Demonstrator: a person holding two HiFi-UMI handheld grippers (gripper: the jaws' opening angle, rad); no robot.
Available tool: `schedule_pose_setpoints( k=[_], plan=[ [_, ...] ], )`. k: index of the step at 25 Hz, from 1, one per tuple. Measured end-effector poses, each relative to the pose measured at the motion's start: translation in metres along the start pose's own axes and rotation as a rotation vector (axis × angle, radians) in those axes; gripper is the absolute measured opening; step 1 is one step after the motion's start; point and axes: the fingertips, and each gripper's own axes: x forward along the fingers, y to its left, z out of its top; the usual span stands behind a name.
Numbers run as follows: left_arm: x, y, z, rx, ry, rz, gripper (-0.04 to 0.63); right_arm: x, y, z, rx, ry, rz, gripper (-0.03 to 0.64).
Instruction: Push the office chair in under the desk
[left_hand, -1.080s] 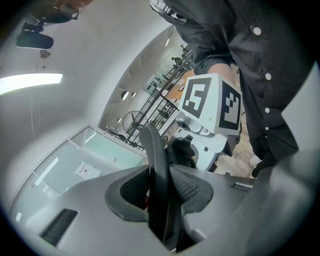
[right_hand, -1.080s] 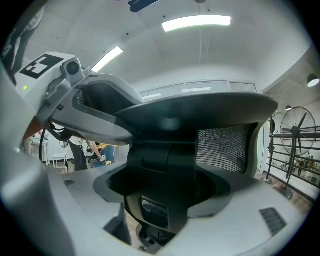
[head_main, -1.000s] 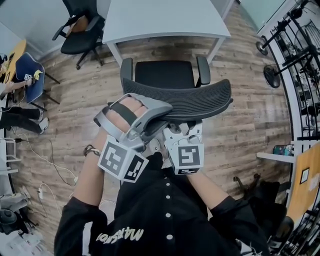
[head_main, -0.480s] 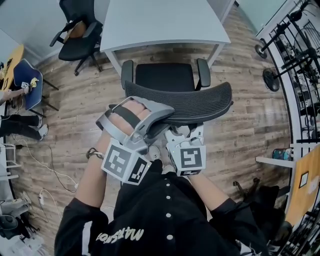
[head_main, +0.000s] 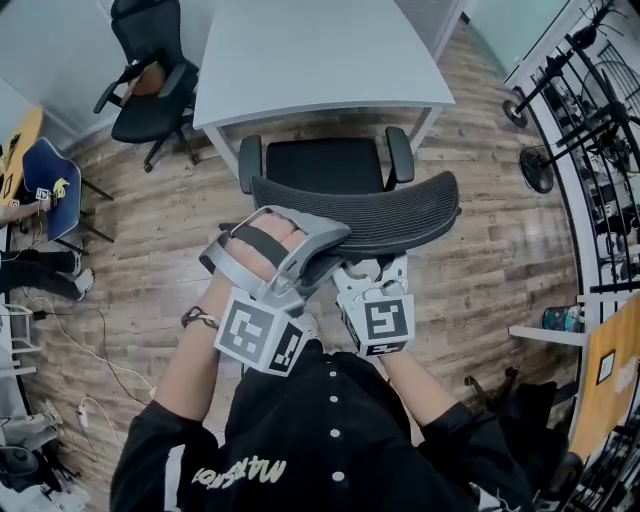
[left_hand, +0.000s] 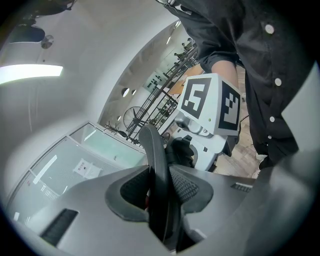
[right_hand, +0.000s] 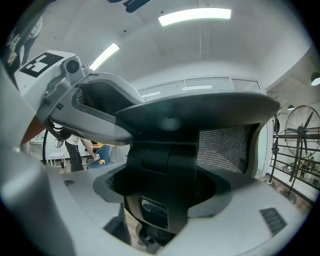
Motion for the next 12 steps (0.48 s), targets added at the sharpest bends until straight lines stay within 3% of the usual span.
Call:
schedule_pose_setpoints(
  k=[12],
  plan=[
    [0.017,0.023,-0.019,0.004,0.002,0.005,0.118,0.03,-0.014,0.01,0.001,-0.007,0.006,0.336]
  ],
)
